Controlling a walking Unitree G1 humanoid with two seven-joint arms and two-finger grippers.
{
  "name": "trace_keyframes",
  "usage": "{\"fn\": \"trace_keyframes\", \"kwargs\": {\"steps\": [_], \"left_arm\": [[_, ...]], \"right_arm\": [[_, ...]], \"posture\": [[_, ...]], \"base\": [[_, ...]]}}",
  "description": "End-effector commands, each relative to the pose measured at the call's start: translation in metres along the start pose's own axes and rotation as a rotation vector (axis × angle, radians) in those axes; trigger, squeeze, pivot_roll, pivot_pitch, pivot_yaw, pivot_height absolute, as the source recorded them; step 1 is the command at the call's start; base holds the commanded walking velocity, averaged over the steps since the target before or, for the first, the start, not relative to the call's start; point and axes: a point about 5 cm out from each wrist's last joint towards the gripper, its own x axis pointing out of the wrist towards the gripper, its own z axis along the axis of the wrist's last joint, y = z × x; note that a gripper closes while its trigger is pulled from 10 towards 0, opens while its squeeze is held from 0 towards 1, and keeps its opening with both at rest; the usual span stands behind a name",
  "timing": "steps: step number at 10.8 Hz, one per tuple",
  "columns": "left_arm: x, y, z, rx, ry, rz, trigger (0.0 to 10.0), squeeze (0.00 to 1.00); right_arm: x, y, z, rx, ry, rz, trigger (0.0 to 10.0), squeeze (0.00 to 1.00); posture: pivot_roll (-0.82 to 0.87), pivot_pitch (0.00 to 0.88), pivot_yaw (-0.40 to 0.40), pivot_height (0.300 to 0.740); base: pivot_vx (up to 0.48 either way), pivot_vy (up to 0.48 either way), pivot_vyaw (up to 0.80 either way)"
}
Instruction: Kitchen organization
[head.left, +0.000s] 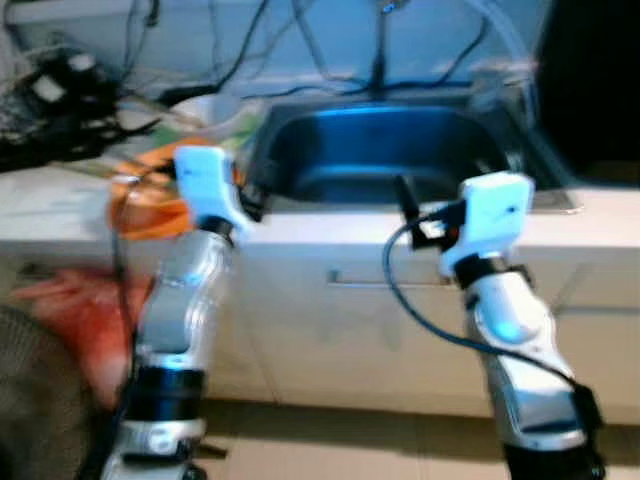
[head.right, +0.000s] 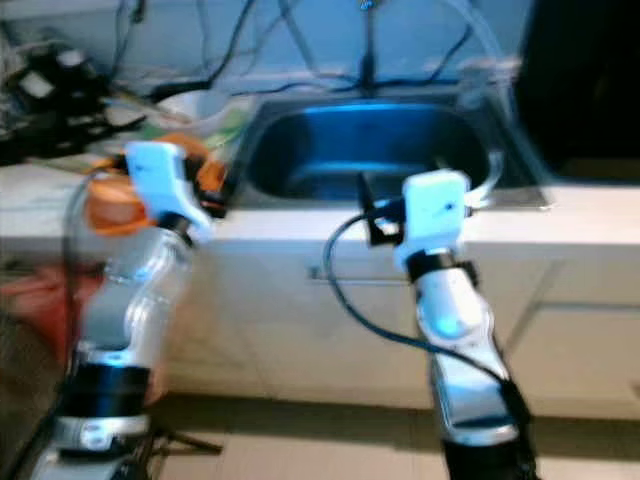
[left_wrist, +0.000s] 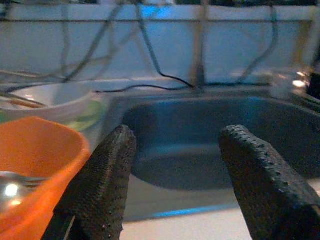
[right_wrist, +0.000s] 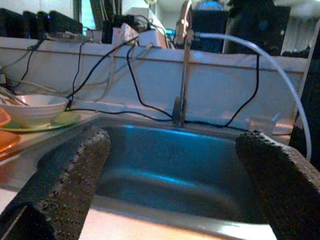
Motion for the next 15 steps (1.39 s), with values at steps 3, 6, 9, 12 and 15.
{"fn": "trace_keyframes", "kwargs": {"steps": [3, 6, 9, 12, 15], "left_arm": [[-0.0002, 0.0005, 0.0016, 0.01, 0.0, -0.015, 10.0, 0.0], [-0.0002, -0.0006, 0.0018, 0.006, -0.001, -0.02, 10.0, 0.0], [-0.0009, -0.0003, 0.0015, 0.003, -0.007, -0.021, 10.0, 0.0], [-0.0013, -0.0012, 0.0019, -0.022, -0.015, -0.029, 10.0, 0.0], [-0.0016, -0.0033, 0.0027, -0.017, -0.022, -0.051, 10.0, 0.0]], "right_arm": [[-0.0004, -0.0001, 0.0009, -0.005, -0.004, -0.015, 10.0, 0.0], [0.0001, -0.0001, 0.0009, -0.006, -0.005, -0.014, 10.0, 0.0], [0.0006, 0.0003, 0.0006, -0.008, -0.004, -0.011, 10.0, 0.0], [0.0, 0.0008, 0.0007, -0.013, -0.005, -0.008, 10.0, 0.0], [0.0001, 0.0006, 0.0014, -0.017, -0.008, -0.007, 10.0, 0.0]], "posture": [[-0.03, 0.0, 0.117, 0.74], [-0.03, 0.0, 0.117, 0.74], [-0.03, 0.0, 0.117, 0.74], [-0.03, 0.0, 0.116, 0.74], [-0.03, 0.0, 0.114, 0.74]], "base": [[0.0, 0.0, 0.0], [0.0, -0.269, 0.0], [0.0, 0.0, 0.0], [0.0, 0.0, 0.0], [0.385, 0.0, 0.0]]}}
